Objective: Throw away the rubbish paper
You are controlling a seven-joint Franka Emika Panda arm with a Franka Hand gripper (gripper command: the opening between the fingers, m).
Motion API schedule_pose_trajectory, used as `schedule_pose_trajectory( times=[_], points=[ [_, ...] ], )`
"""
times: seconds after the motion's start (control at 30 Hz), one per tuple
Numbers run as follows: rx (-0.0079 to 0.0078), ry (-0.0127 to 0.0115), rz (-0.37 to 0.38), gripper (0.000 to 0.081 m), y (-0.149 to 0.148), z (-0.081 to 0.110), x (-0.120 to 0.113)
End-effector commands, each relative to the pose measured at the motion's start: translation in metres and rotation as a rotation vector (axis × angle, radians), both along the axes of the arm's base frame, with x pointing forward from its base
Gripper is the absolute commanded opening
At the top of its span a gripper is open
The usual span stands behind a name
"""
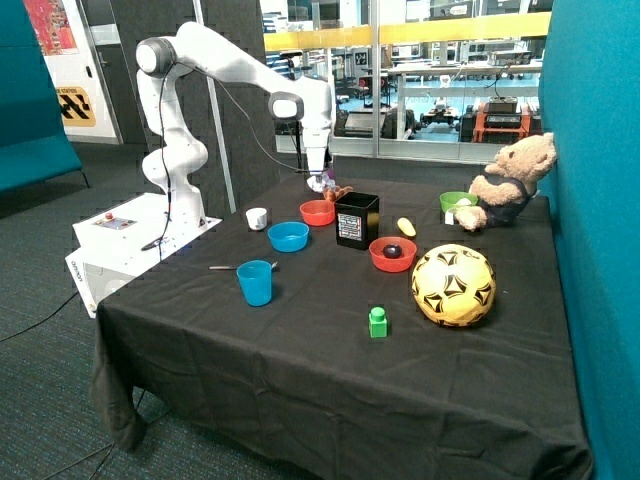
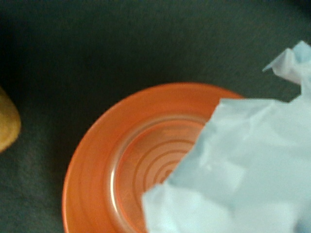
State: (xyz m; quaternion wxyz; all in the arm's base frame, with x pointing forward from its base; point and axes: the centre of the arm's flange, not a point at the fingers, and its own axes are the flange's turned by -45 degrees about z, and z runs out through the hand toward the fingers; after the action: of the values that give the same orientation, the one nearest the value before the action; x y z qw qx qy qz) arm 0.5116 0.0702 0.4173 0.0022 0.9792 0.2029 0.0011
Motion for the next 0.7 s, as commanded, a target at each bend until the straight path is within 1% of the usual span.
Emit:
schedule_pose_trajectory(
  times=[0.0, 0.1, 0.17, 0.37, 0.4, 0.47, 0.53, 0.67],
  points=[
    [0.0038, 0.0031, -0.030, 0.0000, -0.002, 0.038, 0.022],
    [0.0038, 0.0030, -0.052, 0.0000, -0.002, 0.047, 0.031],
    [0.0038, 0.0030, -0.050, 0.0000, -0.003, 0.052, 0.036],
    [0.0039, 0.0029, -0.105, 0.0000, -0.011, 0.064, 0.056],
    [0.0039, 0.0029, -0.122, 0.0000, -0.013, 0.065, 0.061],
    [0.0040, 0.0029, -0.134, 0.0000, -0.017, 0.064, 0.066],
    [0.0040, 0.0028, -0.166, 0.0000, -0.022, 0.062, 0.073],
    [0.0040, 0.0027, -0.199, 0.0000, -0.032, 0.057, 0.085]
  ],
)
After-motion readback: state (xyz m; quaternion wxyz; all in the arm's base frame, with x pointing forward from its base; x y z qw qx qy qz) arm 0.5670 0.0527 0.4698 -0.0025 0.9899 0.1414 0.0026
